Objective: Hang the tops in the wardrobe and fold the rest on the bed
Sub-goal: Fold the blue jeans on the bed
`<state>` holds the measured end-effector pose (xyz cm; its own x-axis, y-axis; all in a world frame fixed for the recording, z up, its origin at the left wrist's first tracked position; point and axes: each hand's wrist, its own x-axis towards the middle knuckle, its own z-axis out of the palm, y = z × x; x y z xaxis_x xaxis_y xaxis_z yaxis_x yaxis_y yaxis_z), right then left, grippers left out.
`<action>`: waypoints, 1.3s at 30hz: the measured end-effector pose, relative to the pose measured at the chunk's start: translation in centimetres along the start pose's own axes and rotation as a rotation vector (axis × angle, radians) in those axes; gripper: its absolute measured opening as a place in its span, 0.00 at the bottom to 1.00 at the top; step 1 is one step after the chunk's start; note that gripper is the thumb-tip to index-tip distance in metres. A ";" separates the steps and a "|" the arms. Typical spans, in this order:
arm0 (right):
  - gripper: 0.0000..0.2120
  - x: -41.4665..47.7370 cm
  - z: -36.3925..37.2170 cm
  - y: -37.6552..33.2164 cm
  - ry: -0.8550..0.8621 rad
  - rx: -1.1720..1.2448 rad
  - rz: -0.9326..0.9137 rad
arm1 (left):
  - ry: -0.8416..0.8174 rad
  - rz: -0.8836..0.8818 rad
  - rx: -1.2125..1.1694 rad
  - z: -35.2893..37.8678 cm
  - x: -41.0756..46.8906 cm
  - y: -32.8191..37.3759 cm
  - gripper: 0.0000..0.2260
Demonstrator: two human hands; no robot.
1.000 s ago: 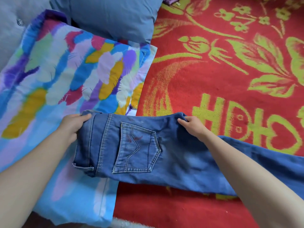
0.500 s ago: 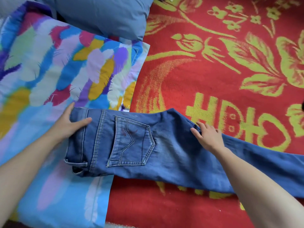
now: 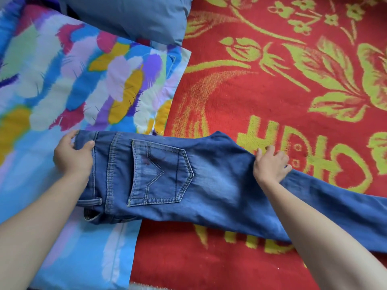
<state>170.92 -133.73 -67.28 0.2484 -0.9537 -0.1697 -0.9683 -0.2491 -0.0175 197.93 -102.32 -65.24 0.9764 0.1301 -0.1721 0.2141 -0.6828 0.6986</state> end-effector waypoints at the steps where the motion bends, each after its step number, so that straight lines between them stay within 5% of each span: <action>1: 0.19 -0.6 0.1 0.3 0.052 0.012 -0.066 | 0.017 0.052 0.137 0.1 -1.0 0.5 0.21; 3: 0.20 -2.4 0.8 1.1 0.173 0.033 -0.374 | 0.105 0.285 0.306 -0.2 -3.3 1.6 0.23; 5: 0.19 -4.8 2.2 2.0 0.198 0.005 -0.686 | 0.139 0.710 0.387 0.2 -6.5 1.6 0.24; 8: 0.26 -7.6 4.2 3.1 -0.067 -0.107 -0.751 | -0.152 1.172 0.725 2.0 -10.0 -1.0 0.25; 12: 0.38 -5.7 3.6 3.4 -0.322 -0.245 -0.432 | -0.348 1.000 1.038 1.6 -6.5 -3.7 0.29; 16: 0.29 -1.2 0.7 8.4 -0.471 -0.078 0.077 | -0.424 0.861 1.210 1.4 -5.1 -2.8 0.30; 19: 0.27 0.2 -0.7 14.3 -0.443 -0.176 0.071 | -0.429 0.716 1.121 2.4 -8.0 -0.6 0.31; 22: 0.28 -0.2 -1.3 19.9 -0.344 -0.157 0.101 | -0.372 0.835 0.959 4.4 -12.2 0.3 0.24; 30: 0.26 -0.2 -2.0 36.3 -0.446 -0.165 0.281 | -0.671 1.106 0.884 13.4 -29.9 3.6 0.40; 39: 0.28 4.6 -5.4 51.1 -0.418 -0.069 0.358 | -0.895 1.017 1.024 23.2 -44.2 8.3 0.33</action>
<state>122.75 -151.79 -63.64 -0.1405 -0.8364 -0.5298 -0.9830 0.0542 0.1752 155.92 -130.38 -67.98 0.3021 -0.7925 -0.5298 -0.8963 -0.4254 0.1253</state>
